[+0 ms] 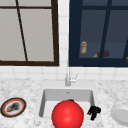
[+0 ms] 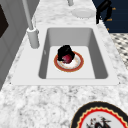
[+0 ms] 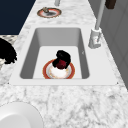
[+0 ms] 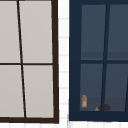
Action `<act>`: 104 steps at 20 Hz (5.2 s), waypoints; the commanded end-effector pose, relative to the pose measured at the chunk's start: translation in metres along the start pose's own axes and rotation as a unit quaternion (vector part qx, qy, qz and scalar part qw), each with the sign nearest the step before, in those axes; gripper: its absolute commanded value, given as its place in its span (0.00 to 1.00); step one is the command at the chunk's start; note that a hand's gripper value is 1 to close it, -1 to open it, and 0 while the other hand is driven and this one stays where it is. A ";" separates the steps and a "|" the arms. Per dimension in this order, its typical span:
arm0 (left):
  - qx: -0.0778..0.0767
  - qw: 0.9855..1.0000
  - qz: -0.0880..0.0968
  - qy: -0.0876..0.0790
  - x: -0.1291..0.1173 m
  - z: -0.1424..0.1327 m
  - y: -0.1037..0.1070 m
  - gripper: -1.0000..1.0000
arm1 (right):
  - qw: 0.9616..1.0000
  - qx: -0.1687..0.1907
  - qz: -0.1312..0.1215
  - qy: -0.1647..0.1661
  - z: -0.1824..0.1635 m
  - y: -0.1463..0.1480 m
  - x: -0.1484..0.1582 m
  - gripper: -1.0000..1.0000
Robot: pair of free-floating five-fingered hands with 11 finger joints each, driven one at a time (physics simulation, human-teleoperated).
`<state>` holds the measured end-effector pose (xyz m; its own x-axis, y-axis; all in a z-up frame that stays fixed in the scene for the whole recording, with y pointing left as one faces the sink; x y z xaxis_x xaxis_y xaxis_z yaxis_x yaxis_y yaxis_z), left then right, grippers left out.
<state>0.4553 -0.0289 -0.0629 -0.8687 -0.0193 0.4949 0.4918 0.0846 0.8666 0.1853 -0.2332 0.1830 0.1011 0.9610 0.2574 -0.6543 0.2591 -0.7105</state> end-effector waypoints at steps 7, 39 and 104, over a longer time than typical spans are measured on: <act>0.003 1.000 0.011 0.022 -0.039 -0.009 -0.022 1.00 | 1.000 0.000 0.000 0.000 0.000 0.000 0.000 0.50; -0.057 0.997 -0.052 -0.008 0.026 0.047 0.061 0.00 | 1.000 0.000 0.000 0.000 0.000 0.000 0.000 0.50; 0.048 0.995 -0.023 -0.090 0.164 0.276 0.152 0.00 | 1.000 0.000 0.000 0.000 0.000 0.000 0.000 0.50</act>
<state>0.3714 0.2394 0.1228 -0.9065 0.1707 0.3862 0.4167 0.2138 0.8835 0.1853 -0.2332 0.1830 0.1011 0.9610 0.2574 -0.6543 0.2591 -0.7105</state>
